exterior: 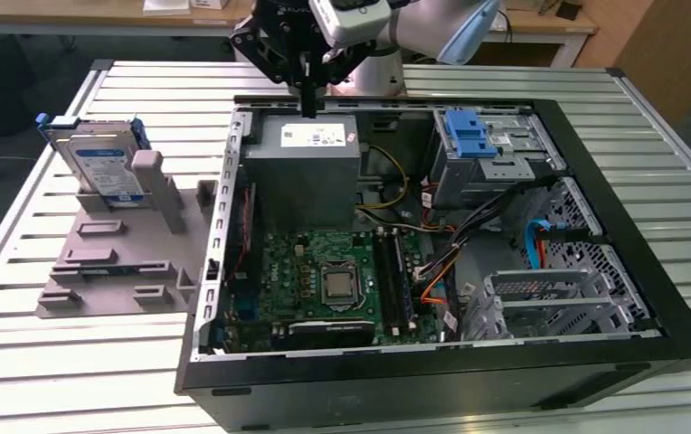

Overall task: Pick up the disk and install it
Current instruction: 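Reach for the disk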

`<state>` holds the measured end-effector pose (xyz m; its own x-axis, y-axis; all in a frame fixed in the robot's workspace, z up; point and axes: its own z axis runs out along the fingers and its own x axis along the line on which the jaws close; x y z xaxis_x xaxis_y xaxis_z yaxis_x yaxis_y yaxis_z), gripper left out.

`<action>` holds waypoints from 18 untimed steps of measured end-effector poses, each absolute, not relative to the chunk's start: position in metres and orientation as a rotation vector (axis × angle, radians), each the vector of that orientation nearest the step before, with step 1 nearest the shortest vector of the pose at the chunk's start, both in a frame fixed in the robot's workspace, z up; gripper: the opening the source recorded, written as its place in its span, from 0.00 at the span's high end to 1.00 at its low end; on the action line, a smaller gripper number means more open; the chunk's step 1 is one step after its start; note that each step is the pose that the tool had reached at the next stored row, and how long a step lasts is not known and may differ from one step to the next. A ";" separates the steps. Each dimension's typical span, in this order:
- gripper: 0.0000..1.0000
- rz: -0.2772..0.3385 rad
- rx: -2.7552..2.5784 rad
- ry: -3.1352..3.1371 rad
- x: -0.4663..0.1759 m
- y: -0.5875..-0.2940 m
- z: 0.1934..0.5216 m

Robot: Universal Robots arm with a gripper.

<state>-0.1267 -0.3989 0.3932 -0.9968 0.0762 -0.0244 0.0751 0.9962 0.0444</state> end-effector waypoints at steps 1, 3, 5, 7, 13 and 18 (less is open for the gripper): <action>0.89 0.068 0.118 3.112 -0.127 -0.399 0.393; 0.89 0.068 0.118 3.113 -0.128 -0.399 0.393; 0.89 0.068 0.118 3.112 -0.128 -0.399 0.393; 0.89 0.068 0.118 3.112 -0.128 -0.399 0.393; 0.89 0.068 0.118 3.112 -0.130 -0.399 0.393; 0.89 0.068 0.118 3.112 -0.133 -0.399 0.393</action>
